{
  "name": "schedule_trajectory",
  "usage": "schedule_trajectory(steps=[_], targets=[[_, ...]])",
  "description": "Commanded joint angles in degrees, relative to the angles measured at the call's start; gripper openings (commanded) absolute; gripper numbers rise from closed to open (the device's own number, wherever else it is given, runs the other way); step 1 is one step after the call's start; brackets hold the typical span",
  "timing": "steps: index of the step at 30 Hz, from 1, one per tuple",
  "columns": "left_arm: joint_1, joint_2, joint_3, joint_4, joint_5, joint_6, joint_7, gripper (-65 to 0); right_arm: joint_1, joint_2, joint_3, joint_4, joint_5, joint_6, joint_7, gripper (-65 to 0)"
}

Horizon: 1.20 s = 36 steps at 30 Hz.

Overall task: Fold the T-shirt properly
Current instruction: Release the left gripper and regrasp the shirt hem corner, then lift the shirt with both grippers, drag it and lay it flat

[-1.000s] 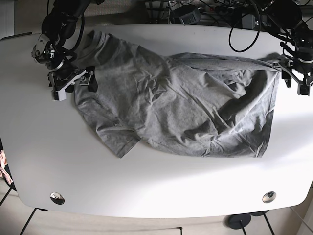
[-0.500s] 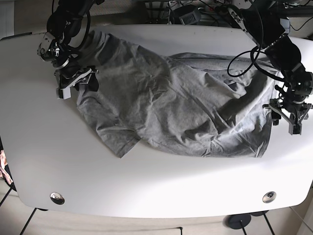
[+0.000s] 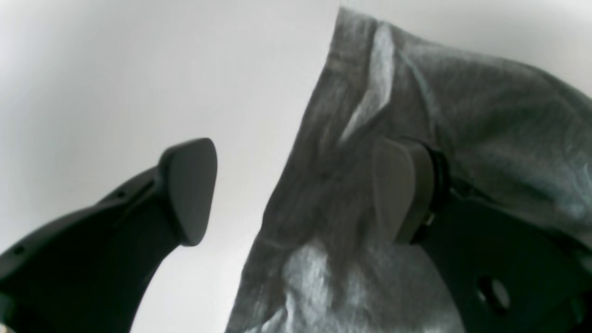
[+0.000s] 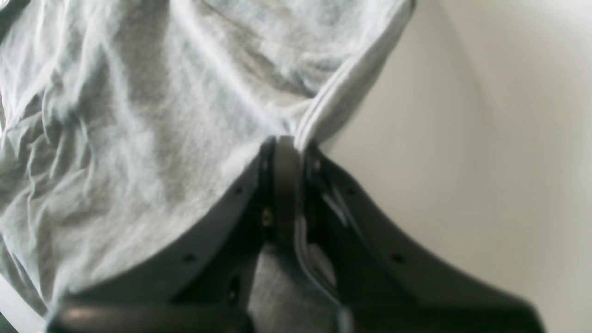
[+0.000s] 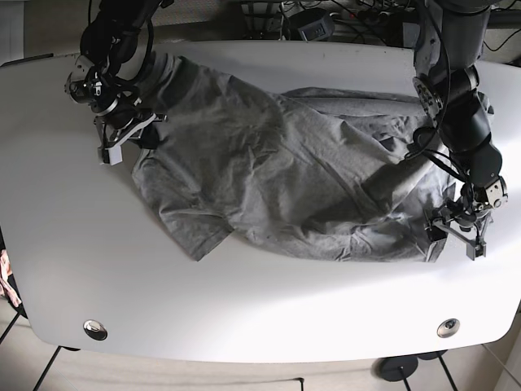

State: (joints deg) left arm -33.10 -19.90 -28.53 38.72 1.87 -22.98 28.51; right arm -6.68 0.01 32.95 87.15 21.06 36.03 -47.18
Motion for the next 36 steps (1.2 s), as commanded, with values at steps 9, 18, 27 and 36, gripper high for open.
schedule_trajectory(steps=[9,18,27,36], targets=[[-5.36,0.78,0.09,-11.16,-0.68,-9.59,-2.53,-15.4,1.27,0.38,0.06,0.27,-0.36,0.06,-1.04,-62.8],[-5.18,2.45,-0.08,-10.98,-0.42,-9.76,-2.71,-52.5,1.36,0.38,0.33,0.27,-0.36,0.06,-1.04,-62.8],[1.94,2.80,-2.37,16.36,-0.77,-16.97,12.50,-65.0,-0.84,0.38,0.06,13.11,-0.27,0.23,-1.48,-62.9],[3.43,5.35,2.82,42.20,-0.77,-17.02,23.66,-65.0,11.38,5.40,-0.11,16.63,-0.36,0.14,-8.34,-62.9]])
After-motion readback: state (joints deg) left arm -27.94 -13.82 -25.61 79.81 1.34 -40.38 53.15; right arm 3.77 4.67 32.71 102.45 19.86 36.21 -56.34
